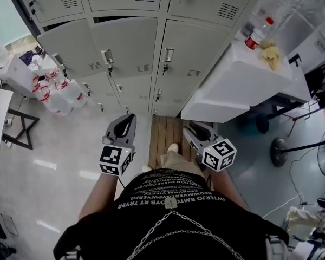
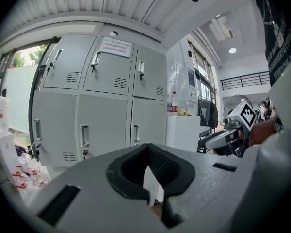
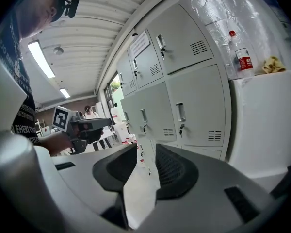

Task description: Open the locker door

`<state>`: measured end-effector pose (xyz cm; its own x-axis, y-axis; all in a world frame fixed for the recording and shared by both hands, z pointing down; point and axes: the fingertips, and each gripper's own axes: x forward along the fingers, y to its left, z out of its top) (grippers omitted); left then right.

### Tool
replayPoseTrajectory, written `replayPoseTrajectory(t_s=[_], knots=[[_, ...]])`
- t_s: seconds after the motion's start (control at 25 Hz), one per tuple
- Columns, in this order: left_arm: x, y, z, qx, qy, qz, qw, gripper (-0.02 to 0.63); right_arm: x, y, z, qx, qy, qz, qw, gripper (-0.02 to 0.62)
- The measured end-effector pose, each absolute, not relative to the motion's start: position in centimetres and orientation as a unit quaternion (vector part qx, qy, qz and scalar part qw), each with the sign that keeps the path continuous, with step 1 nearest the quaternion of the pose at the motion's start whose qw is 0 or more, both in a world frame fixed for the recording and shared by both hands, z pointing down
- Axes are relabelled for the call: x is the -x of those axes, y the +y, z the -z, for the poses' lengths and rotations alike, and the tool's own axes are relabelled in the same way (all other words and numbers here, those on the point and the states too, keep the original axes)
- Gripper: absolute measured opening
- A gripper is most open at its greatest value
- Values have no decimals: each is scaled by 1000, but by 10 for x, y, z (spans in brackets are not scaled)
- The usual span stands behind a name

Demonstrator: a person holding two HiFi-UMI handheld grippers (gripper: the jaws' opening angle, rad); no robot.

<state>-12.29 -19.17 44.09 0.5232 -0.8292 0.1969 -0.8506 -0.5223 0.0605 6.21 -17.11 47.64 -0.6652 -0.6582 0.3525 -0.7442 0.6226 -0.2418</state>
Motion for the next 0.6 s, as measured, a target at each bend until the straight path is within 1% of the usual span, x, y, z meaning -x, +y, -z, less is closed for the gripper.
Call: replayPoseTrajectory(t_s=[0.28,0.48,0.6], knots=[[138,-227,-447,-852,-509,-84,89,3,-54,-229,-489,-369,-900,-200,113,117],[163,-257,-443,-826,-551,-83,88,3,-35,-289,-480,-338,-916,-180,121,117],[167,-275,-447,-817,-564,-82,94,3,-29,-326,-478,-332,-919,-166,129,118]])
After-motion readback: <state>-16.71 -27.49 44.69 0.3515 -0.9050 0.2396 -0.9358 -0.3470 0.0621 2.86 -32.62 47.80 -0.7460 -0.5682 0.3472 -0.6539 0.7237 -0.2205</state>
